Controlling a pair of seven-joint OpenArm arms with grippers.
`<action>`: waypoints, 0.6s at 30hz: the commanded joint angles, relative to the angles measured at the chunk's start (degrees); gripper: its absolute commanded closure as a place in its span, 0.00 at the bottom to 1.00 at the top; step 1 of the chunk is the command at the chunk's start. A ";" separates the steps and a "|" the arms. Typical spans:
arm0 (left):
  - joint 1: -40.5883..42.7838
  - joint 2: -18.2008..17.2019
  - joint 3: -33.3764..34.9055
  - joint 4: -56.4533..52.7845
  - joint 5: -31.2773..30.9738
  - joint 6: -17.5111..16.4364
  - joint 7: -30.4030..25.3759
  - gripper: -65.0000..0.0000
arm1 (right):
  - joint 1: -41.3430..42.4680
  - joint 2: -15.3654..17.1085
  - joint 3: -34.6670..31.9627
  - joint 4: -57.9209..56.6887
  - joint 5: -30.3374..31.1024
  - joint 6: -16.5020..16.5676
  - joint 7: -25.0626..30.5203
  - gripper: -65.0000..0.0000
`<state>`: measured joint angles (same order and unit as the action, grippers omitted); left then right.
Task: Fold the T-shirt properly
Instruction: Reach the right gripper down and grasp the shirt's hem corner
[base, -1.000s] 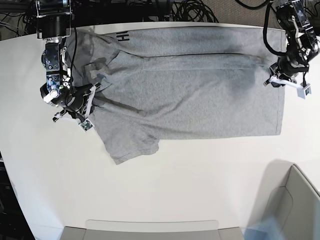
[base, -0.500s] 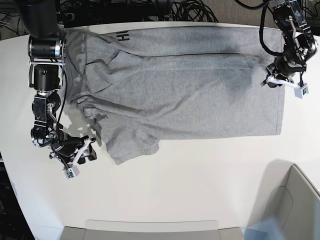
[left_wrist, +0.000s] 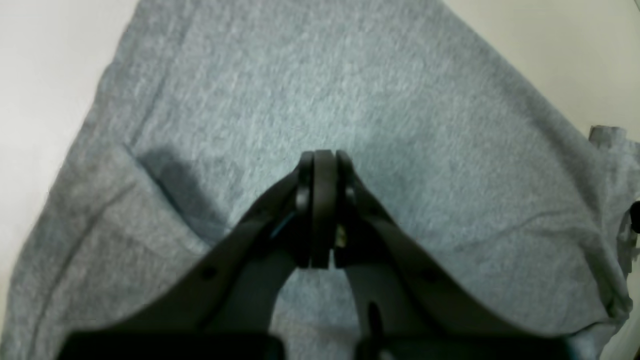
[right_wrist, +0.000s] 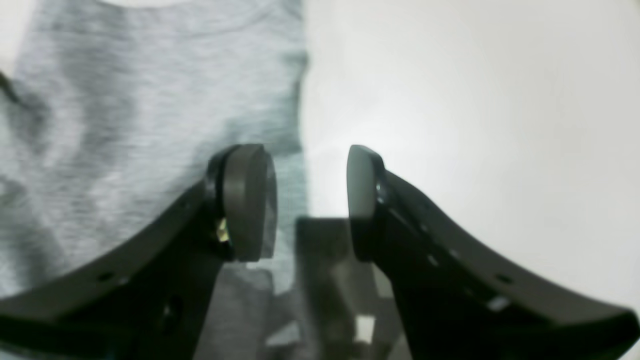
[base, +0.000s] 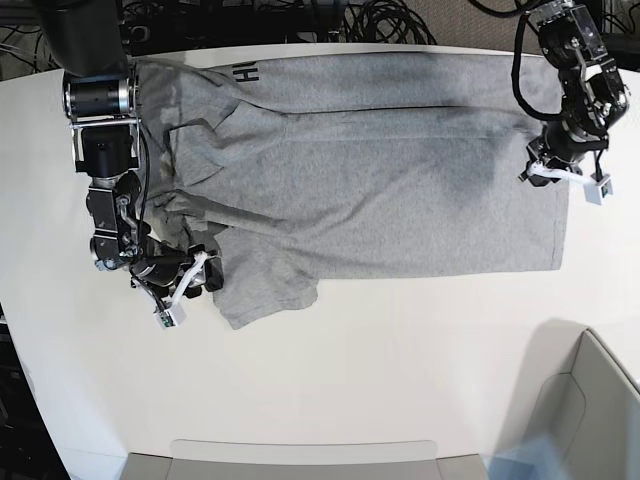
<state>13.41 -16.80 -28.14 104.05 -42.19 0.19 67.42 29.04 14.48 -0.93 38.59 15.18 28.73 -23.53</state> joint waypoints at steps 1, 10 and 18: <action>-0.27 -0.57 -0.30 0.96 -0.49 -0.14 -0.56 1.00 | 1.16 0.07 -0.70 0.66 0.69 0.41 0.01 0.59; -0.35 -0.48 -0.30 0.96 -0.49 -0.14 -0.65 1.00 | 2.13 -2.30 -4.48 -1.36 0.78 0.24 0.10 0.59; -12.13 -4.43 -0.04 -7.83 -0.66 -0.14 -0.82 0.85 | 2.66 -3.18 -4.57 -3.03 0.78 0.24 0.10 0.59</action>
<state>2.13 -19.68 -27.81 95.09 -42.76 -0.03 67.90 30.94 11.03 -5.45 35.27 16.71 28.71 -21.82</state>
